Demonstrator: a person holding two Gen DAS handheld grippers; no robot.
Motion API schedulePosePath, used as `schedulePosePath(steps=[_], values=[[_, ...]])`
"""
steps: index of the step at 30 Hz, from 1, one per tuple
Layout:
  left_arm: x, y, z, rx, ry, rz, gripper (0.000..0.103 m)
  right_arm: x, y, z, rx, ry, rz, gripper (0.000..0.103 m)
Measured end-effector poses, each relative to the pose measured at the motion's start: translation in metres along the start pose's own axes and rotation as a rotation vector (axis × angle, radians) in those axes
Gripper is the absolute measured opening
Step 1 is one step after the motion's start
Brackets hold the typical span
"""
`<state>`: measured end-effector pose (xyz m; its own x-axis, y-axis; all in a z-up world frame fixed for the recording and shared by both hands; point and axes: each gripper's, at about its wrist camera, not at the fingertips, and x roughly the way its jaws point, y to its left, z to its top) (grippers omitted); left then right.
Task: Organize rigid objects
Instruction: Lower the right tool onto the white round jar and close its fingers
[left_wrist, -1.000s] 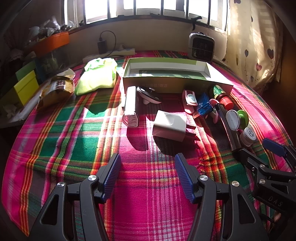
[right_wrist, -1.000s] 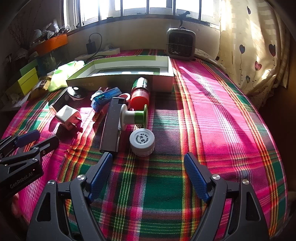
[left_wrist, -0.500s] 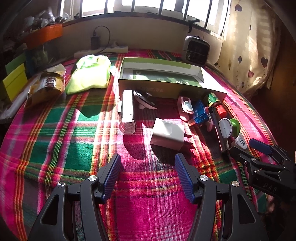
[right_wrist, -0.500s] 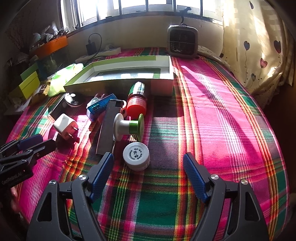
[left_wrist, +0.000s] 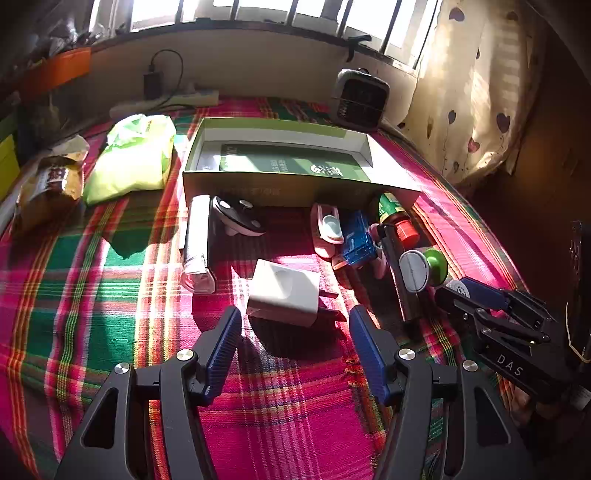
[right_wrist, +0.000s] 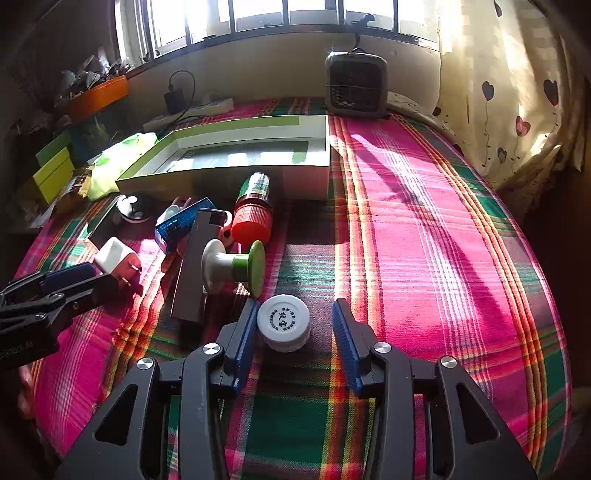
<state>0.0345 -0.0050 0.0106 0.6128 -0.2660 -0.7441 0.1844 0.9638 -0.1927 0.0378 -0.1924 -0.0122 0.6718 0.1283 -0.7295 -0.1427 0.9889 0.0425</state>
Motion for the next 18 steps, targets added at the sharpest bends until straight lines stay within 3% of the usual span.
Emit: schedulePosePath(steps=[9, 18], values=[[-0.003, -0.017, -0.002, 0.051, -0.004, -0.057, 0.06, 0.0, -0.004, 0.0, 0.001, -0.002, 0.018, 0.035], [0.006, 0.001, 0.003, -0.028, 0.029, 0.026, 0.06, 0.0, -0.008, 0.001, 0.008, -0.003, 0.037, 0.034]])
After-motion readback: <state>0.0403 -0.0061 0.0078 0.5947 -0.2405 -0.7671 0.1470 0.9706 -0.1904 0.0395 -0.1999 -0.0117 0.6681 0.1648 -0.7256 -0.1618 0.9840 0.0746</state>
